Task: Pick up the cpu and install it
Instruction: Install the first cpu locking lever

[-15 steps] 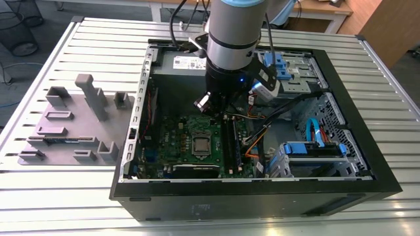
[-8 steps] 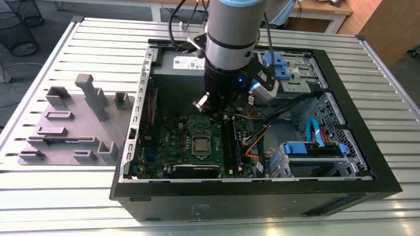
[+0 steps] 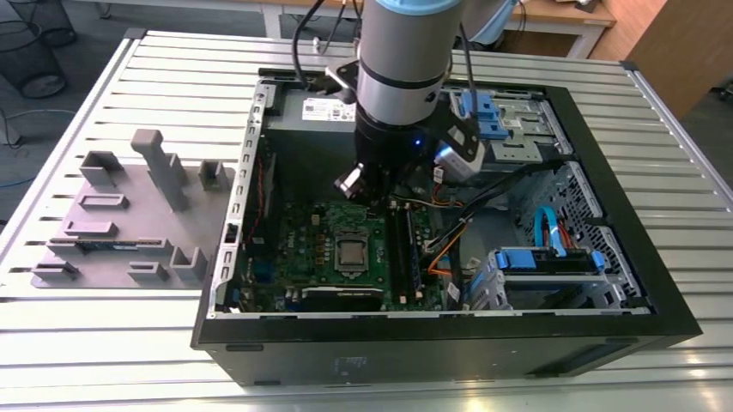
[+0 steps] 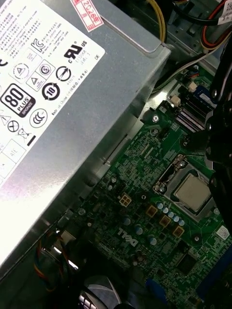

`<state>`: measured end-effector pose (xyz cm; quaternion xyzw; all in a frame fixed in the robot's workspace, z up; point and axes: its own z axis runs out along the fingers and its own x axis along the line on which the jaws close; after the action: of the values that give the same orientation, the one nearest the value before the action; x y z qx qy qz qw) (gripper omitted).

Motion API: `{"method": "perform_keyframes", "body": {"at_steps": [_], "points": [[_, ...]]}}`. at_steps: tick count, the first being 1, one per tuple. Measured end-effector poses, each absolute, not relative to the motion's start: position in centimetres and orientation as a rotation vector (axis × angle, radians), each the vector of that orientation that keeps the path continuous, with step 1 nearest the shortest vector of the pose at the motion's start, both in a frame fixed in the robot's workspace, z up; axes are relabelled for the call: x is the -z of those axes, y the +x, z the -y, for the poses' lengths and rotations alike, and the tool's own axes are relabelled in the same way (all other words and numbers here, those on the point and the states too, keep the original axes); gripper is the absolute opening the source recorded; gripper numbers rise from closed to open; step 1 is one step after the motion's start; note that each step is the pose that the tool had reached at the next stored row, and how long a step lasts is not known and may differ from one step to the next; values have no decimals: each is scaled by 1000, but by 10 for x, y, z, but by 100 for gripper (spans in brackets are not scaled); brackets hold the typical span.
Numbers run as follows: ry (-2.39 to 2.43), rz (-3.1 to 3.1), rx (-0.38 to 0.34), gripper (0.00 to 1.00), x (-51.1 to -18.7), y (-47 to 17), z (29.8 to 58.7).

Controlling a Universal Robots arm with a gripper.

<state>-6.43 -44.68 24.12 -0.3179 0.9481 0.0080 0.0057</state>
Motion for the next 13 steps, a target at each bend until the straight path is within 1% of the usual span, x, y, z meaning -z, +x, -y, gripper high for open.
{"method": "perform_keyframes", "body": {"at_steps": [13], "points": [[-956, -2981, -24, 11, -238, -65, 456]]}}
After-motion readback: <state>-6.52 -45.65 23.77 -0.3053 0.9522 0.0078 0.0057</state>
